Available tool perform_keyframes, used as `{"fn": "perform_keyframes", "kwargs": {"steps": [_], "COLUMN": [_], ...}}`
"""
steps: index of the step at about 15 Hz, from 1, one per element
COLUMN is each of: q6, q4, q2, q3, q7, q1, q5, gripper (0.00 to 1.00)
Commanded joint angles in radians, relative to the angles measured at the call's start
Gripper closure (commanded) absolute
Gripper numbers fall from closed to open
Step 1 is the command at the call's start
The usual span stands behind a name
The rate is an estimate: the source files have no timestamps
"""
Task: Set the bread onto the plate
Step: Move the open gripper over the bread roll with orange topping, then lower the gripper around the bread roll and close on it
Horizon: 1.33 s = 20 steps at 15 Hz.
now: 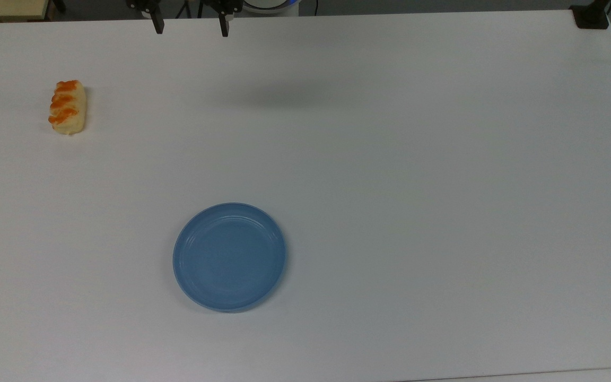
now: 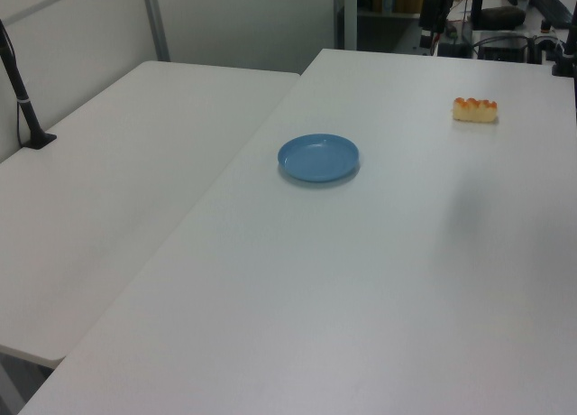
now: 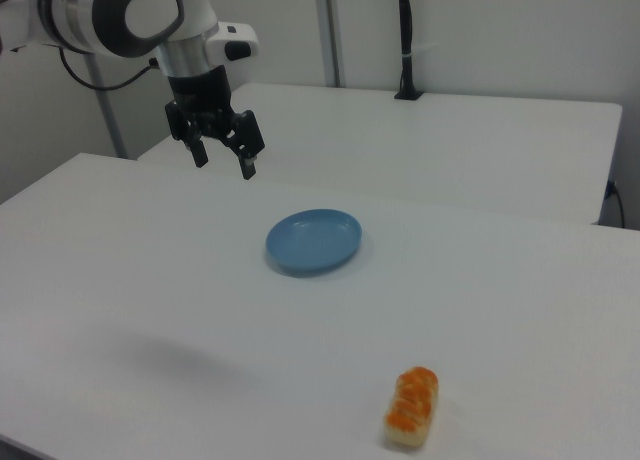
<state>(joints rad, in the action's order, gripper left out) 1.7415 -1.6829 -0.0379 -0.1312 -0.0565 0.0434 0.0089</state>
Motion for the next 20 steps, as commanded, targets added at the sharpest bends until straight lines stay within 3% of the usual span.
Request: {"fn": "perform_keyframes", "kwargs": {"steps": [1,6,12,15,18,20], "q6": [0.012,-0.008,0.016,0.169,0.22,0.301], "q4": [0.012,0.006,-0.066,-0.17,-0.173,-0.202], "q2": [0.01,0.009,0.025,0.03,0.132,0.174], "q3": [-0.013,-0.042,-0.048,-0.131,-0.208,-0.208], "q7": [-0.023,-0.251,-0.337,-0.474,-0.543,-0.539], "q1": [-0.002,-0.031,-0.144,-0.169,-0.169,-0.177], "q5": [-0.007,-0.061,-0.164,-0.161,-0.133,-0.103], "gripper": [0.0,0.0,0.0,0.0,0.0,0.02]}}
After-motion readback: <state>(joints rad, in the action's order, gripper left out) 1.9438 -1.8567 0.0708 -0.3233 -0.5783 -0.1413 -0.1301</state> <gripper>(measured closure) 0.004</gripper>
